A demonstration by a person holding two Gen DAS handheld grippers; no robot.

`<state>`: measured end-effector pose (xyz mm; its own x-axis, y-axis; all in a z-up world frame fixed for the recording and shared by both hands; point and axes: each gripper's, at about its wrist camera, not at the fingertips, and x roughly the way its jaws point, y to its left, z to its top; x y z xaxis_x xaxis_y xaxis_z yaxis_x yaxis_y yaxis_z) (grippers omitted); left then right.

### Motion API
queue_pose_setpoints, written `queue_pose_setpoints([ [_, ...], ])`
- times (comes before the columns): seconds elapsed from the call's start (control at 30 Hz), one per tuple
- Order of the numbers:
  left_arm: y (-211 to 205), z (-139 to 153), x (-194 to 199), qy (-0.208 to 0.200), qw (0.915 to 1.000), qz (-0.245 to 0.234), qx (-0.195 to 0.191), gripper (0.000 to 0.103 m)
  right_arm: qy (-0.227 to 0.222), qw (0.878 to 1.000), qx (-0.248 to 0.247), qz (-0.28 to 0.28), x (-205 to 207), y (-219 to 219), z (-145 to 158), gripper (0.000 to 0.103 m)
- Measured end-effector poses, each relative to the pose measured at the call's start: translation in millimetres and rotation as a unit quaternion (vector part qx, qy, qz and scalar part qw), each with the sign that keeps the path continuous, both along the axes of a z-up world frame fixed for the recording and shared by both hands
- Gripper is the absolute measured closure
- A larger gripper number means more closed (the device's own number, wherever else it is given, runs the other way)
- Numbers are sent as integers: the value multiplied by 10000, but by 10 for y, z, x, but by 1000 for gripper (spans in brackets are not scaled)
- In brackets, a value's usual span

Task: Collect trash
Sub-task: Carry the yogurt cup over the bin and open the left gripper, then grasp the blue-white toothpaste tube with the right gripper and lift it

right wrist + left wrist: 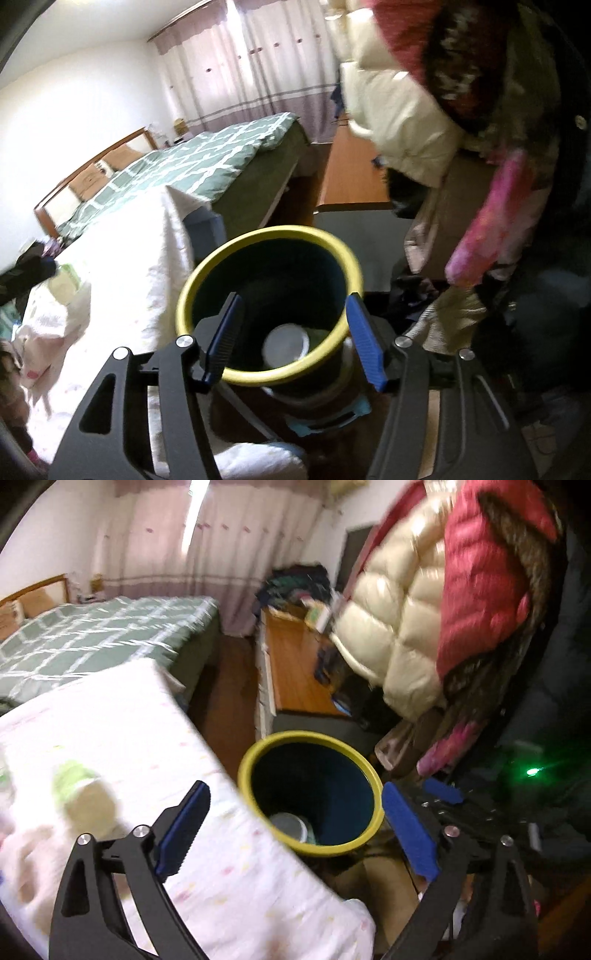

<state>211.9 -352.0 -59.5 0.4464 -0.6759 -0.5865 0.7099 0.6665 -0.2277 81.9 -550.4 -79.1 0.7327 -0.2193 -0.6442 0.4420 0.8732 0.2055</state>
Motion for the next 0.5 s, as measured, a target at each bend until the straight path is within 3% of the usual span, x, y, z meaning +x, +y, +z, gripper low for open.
queue_pose_setpoints([
  [0.1, 526, 147, -117, -176, 9985, 476, -184, 5, 36, 9995, -16, 312, 121, 223, 5, 46],
  [0.23, 1376, 322, -213, -359, 9890, 1402, -310, 5, 64, 9964, -47, 840, 302, 605, 37, 46],
  [0.37, 2124, 389, -275, -435, 9732, 2236, -310, 5, 30, 9895, -41, 1442, 479, 1045, 110, 45],
  [0.5, 2720, 327, -362, -526, 9559, 2890, -67, 5, -39, 9769, -65, 2138, 696, 1582, 241, 45],
])
